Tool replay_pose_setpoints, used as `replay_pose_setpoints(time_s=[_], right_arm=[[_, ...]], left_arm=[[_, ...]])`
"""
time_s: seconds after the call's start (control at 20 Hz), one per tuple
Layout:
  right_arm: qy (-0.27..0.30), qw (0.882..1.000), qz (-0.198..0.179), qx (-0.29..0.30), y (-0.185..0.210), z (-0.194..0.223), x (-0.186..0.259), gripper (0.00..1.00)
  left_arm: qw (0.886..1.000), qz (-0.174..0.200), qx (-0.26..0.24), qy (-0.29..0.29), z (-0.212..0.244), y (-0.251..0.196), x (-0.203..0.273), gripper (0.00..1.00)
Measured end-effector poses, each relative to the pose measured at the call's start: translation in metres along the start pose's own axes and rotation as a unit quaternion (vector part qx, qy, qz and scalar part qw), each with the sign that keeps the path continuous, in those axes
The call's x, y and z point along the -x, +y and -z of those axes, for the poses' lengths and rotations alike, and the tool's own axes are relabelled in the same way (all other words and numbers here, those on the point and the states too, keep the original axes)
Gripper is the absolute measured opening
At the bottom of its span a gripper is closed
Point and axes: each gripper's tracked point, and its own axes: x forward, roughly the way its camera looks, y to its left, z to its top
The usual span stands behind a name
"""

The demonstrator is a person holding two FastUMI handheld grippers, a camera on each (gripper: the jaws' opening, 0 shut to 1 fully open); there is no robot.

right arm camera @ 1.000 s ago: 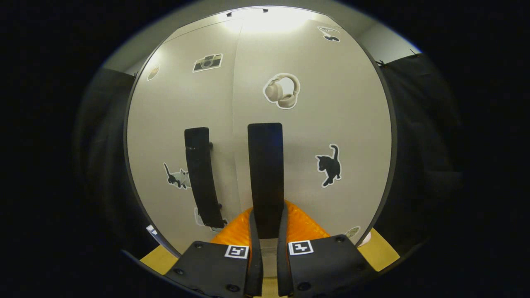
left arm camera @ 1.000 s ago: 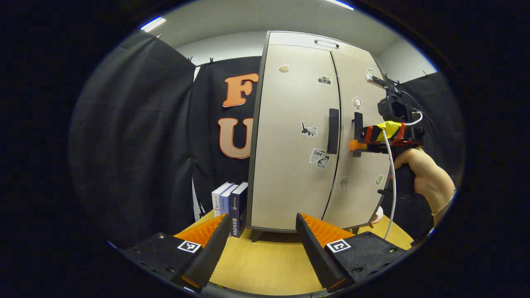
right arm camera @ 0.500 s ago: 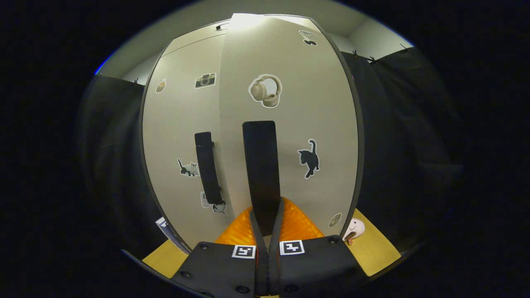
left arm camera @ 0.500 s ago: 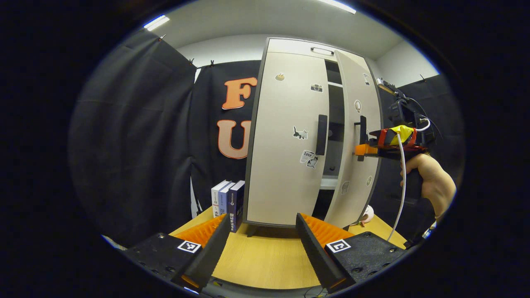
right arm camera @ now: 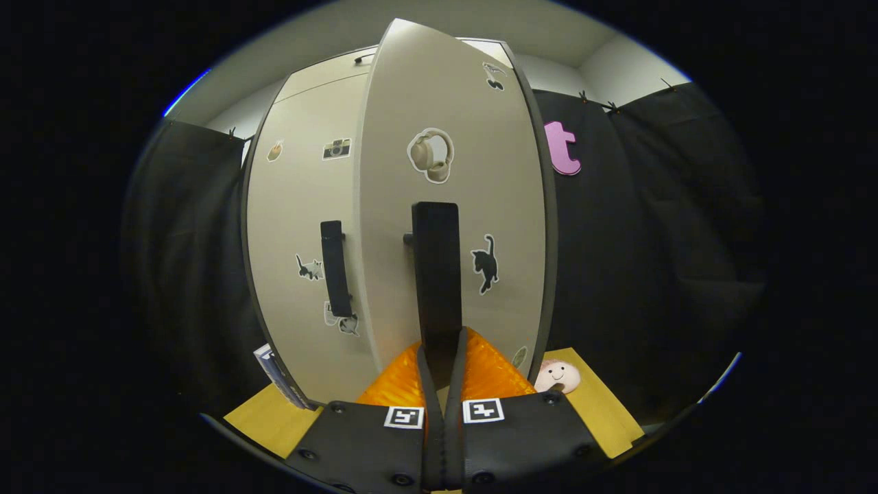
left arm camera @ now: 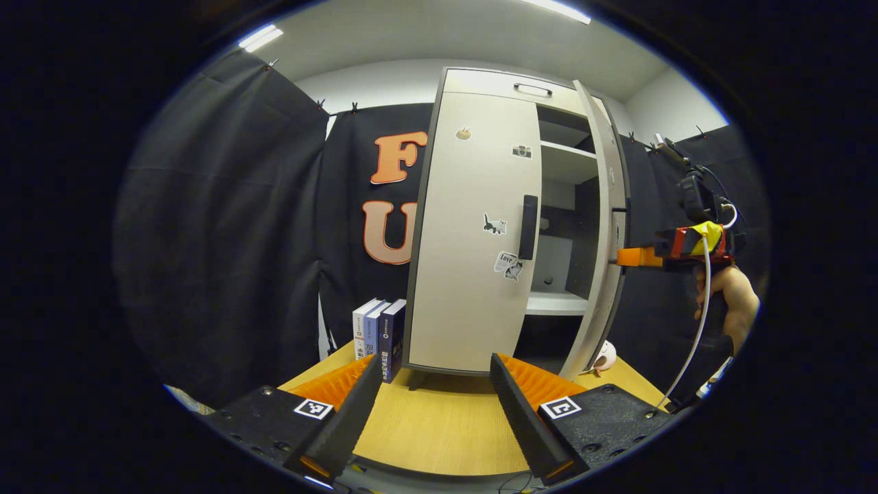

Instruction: Open the right door of the double-door shoe cabinet with the right hand, and open the left door with the left hand.

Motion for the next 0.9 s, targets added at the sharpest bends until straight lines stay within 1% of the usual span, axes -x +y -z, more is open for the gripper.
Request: replay_pose_setpoints(time_s=[0.2, 0.4, 0.6, 0.9], right_arm=[[-0.013, 0.999, 0.021, 0.033, -0.024, -0.002, 0.013, 0.08], [-0.006, 1.0, 0.018, 0.015, -0.026, 0.0, 0.02, 0.07], [-0.008, 0.999, 0.03, 0.025, -0.043, -0.001, 0.027, 0.07], [-0.008, 0.999, 0.042, 0.014, -0.064, -0.001, 0.034, 0.07]], left_arm=[[1.0, 0.004, -0.007, -0.018, -0.013, -0.009, -0.007, 0.94], [1.0, 0.014, 0.002, -0.025, -0.02, -0.025, -0.011, 0.94], [0.999, 0.019, -0.004, -0.027, -0.022, -0.036, -0.012, 0.94], [1.0, 0.014, -0.007, -0.019, -0.02, -0.046, -0.016, 0.95]])
